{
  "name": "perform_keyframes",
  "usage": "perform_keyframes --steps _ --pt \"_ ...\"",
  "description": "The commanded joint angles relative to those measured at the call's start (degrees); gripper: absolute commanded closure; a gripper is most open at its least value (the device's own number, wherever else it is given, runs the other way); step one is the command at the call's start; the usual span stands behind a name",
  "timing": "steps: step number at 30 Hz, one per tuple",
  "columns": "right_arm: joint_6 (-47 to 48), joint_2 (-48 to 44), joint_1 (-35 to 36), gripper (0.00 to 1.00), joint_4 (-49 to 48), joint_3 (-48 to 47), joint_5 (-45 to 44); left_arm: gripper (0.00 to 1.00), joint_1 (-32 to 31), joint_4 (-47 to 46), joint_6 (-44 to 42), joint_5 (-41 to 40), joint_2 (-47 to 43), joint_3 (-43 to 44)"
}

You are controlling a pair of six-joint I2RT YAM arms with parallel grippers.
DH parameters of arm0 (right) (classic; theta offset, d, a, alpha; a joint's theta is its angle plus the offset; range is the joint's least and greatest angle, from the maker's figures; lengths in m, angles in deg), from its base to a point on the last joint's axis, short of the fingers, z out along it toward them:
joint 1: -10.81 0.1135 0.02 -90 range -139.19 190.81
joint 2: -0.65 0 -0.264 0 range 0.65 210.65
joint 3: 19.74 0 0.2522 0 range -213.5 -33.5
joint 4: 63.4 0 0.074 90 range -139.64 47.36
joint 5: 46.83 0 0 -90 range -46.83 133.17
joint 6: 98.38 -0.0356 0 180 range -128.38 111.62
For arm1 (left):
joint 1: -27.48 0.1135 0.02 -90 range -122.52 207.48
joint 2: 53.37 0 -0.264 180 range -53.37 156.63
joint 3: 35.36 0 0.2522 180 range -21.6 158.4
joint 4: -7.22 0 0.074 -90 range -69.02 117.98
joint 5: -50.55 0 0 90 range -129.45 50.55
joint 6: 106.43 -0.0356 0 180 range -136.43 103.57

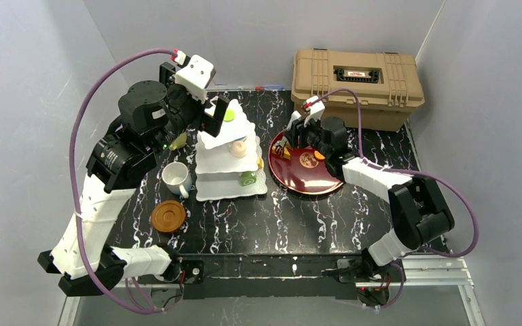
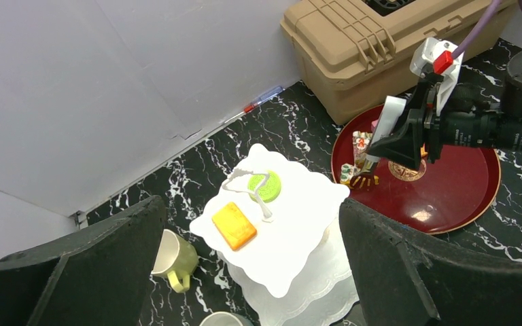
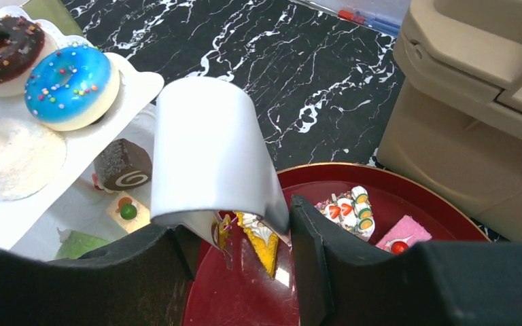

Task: Serve the afternoon tea
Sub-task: Pick up the desert from the tray.

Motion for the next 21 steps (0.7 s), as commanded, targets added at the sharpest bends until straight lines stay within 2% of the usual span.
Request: perform_keyframes --steps 1,8,14,21 --pt "-0.1 1.5 0.4 0.46 -7.9 1.0 0.1 0.02 0.4 -1.3 -0.3 0.5 -1.1 0.1" --pt "-0.2 2.7 0.7 0.49 -8.5 0.4 -0.2 0.02 0.4 -1.3 -0.2 1.0 -0.9 0.6" --pt "0.0 1.4 1.4 0.59 -9.4 0.7 -0.8 0.02 0.4 -1.1 -0.4 1.1 -1.2 0.5" --pt "0.6 -4.2 2.2 0.68 -5.3 0.1 -2.3 0.02 0.4 -0.8 -0.4 0.7 -1.1 0.6"
